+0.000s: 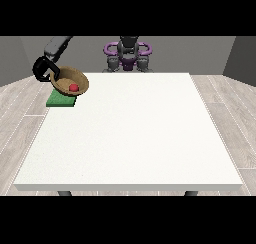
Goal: Pick the cup and pour the ball into the bowl, then pick the bowl and place it on the pad
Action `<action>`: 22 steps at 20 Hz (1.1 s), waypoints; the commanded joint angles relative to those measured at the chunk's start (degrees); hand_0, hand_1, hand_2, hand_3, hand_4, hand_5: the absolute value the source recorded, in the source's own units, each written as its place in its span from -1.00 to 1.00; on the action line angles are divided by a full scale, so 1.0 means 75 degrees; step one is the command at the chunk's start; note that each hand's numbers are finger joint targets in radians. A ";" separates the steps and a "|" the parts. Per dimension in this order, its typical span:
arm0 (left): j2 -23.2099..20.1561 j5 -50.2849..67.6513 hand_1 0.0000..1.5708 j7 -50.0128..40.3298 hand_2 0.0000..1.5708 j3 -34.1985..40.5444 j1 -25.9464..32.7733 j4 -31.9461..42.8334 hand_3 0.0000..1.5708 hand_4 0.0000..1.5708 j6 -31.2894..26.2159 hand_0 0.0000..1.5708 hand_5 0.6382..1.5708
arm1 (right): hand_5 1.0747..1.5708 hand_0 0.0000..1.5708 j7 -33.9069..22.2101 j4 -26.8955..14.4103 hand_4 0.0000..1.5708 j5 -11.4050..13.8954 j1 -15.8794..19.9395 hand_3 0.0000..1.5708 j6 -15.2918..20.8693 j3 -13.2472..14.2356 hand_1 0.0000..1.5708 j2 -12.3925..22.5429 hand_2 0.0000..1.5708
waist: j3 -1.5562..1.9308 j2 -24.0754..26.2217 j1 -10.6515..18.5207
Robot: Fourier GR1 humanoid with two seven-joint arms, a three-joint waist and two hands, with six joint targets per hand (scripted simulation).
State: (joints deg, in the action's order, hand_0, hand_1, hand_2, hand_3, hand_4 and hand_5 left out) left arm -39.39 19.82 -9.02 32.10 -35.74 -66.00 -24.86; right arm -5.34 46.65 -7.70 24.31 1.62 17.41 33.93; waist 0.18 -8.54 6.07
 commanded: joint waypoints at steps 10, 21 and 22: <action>-0.0466 -0.0019 -1.00 0.1244 -1.00 0.0240 0.0661 0.0794 -1.00 0.54 -0.0375 -1.00 0.97 | 0.99 1.00 -0.0196 -0.0375 0.43 0.0040 0.0565 -0.51 -0.0357 0.0291 1.00 0.0632 1.00 | -0.0023 -0.0311 -0.0319; -0.0324 -0.0046 -1.00 0.1803 -1.00 0.0094 0.0908 0.0665 -1.00 0.53 -0.0336 -1.00 0.97 | 1.00 1.00 0.0306 -0.1176 0.29 -0.0275 0.0775 -0.26 -0.0347 0.0567 1.00 0.0069 1.00 | -0.0019 -0.0630 -0.0135; -0.0863 0.0146 -1.00 0.1513 -1.00 0.0299 0.0813 0.1148 -1.00 0.53 -0.0657 -1.00 0.97 | 1.00 1.00 0.0294 -0.0997 0.30 -0.0200 0.0582 -0.30 -0.0429 0.0404 1.00 -0.0047 1.00 | -0.0022 -0.0378 -0.0337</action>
State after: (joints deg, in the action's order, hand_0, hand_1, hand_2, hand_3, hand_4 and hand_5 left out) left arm -43.94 20.17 2.27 33.79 -30.51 -58.94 -28.05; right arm -3.88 40.54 -9.34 29.87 0.25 21.30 34.85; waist -0.34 -12.08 3.76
